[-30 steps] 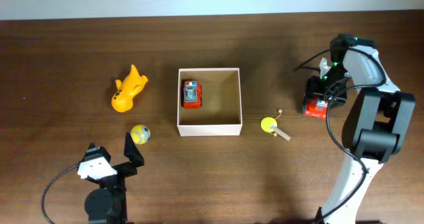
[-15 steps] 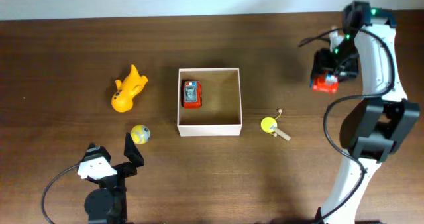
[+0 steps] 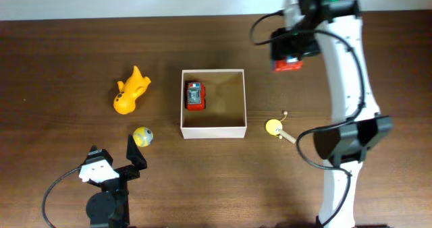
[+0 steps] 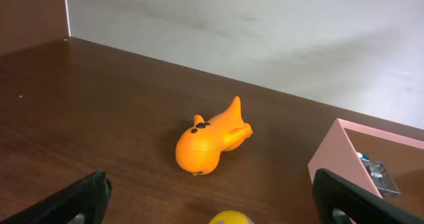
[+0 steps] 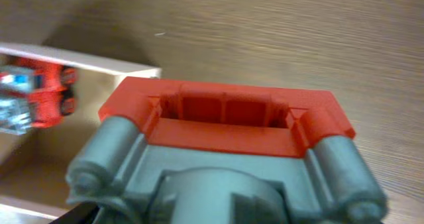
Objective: Pack container
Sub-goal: 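Lift the second truck and carry it left into the box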
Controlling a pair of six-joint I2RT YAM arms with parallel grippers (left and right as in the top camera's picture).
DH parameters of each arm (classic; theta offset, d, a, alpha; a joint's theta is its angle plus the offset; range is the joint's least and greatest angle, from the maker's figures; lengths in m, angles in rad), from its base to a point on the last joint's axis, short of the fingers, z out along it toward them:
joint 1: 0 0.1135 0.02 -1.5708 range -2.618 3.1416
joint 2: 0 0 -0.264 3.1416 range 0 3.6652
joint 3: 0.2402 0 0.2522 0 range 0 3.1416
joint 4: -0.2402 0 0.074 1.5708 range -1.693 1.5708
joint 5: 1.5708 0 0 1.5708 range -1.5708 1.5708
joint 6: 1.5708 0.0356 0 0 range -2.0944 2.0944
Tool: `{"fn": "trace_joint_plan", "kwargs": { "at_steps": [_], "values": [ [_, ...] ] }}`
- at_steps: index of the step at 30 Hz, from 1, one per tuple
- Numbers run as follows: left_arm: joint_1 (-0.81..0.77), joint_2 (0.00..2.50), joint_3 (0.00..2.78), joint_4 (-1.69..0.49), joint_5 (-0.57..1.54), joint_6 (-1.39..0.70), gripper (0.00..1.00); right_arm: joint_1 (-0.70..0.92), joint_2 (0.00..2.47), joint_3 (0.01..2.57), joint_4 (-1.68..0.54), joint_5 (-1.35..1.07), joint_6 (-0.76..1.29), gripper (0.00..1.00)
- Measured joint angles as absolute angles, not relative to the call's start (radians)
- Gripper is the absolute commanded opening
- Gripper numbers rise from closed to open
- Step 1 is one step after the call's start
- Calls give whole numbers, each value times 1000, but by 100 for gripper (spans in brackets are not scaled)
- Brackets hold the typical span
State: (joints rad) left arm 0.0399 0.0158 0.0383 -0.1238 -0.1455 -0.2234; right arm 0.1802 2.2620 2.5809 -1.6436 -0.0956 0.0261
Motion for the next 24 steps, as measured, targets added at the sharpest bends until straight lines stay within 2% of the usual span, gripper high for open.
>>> {"fn": "trace_joint_plan", "kwargs": {
  "at_steps": [11,24],
  "values": [
    [40,16,38,-124,-146,-223,99,421,2262,2581,-1610,-96,176,67],
    [40,16,38,-124,-146,-223,99,582,2323,2582,-1559,23,445,67]
  ]
}}
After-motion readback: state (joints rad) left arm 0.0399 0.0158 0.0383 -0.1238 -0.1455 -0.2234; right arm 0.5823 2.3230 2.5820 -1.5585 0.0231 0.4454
